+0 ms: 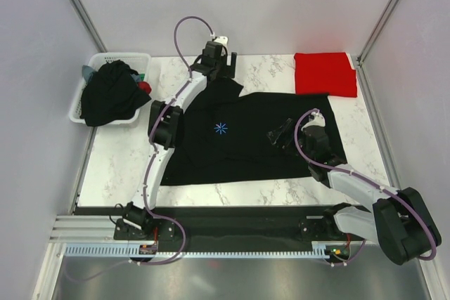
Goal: Fold and stack the t-shirts
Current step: Fold the tshirt
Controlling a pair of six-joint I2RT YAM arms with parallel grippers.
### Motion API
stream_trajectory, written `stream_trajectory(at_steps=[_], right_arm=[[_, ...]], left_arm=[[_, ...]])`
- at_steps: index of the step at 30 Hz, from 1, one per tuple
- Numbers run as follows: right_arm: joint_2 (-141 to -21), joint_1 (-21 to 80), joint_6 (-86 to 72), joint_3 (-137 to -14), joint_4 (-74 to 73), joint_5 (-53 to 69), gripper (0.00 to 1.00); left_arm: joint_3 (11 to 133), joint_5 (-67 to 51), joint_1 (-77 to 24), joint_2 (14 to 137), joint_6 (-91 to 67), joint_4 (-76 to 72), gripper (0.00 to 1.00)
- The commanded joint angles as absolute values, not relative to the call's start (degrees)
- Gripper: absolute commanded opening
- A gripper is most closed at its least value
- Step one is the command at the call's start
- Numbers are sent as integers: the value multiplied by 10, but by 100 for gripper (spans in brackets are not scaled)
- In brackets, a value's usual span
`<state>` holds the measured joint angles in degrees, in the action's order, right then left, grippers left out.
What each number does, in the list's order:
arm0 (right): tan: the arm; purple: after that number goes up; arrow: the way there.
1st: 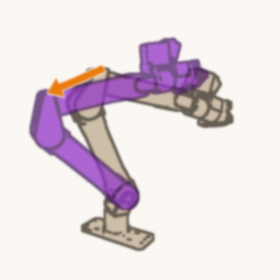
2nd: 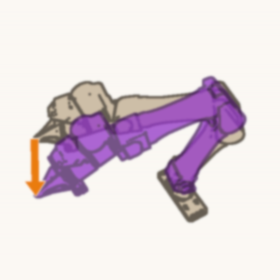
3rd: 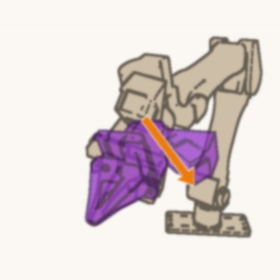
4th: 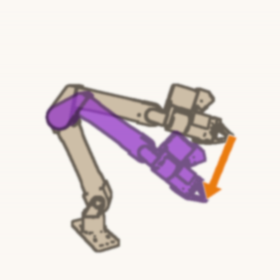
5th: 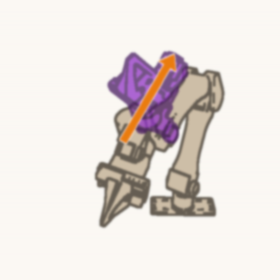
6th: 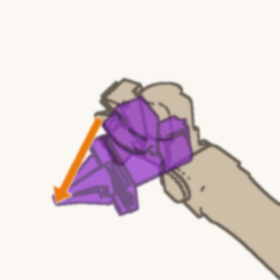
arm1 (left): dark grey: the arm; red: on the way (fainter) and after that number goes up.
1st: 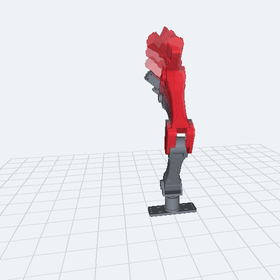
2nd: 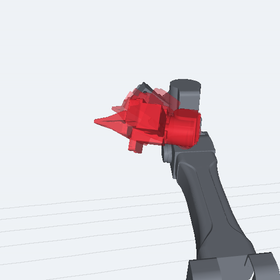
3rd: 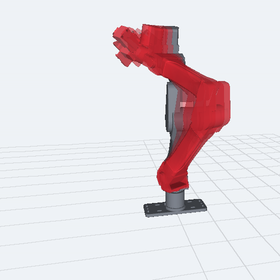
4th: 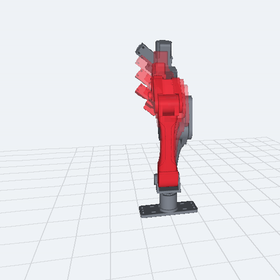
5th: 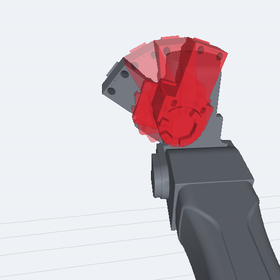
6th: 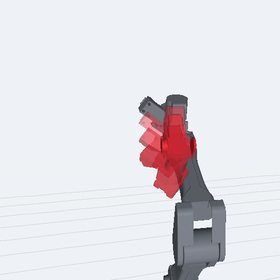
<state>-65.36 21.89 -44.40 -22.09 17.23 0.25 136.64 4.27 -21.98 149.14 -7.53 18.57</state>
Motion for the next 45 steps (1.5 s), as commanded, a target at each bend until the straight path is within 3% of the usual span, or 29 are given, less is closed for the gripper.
stream_trajectory(at_steps=[1, 14, 15, 20, 24, 28, 33, 37, 39, 40, 45], right_arm=[[-657, 216, -450, -217, 202, 14, 98], [-671, 214, -451, -223, 203, 25, 98], [-671, 213, -452, -223, 203, 26, 98], [-675, 213, -451, -228, 198, 29, 98], [-673, 212, -450, -229, 195, 28, 98], [-673, 212, -449, -231, 192, 27, 98], [-666, 208, -432, -250, 158, 16, 98], [-678, 165, -400, -378, 48, -47, 98], [-735, 120, -389, -438, -24, -33, 98], [-815, 60, -382, -531, -69, -19, 96], [-968, 24, -327, -720, -176, -73, 91]], left_arm=[[1446, 61, -219, 1538, -25, 242, 100], [1485, -51, -203, 1569, -68, 371, 98], [1484, -61, -203, 1570, -70, 387, 86], [1480, -69, -205, 1579, -78, 427, 70], [1490, -65, -207, 1597, -69, 457, 23], [1477, -24, -206, 1579, -69, 452, 6], [1423, 29, -206, 1493, -93, 422, 2], [1286, 28, -205, 1374, -136, 359, 2], [1237, 27, -207, 1314, -144, 318, 2], [1186, 32, -206, 1290, -155, 305, 2], [1081, 18, -205, 1230, -171, 256, 2]])
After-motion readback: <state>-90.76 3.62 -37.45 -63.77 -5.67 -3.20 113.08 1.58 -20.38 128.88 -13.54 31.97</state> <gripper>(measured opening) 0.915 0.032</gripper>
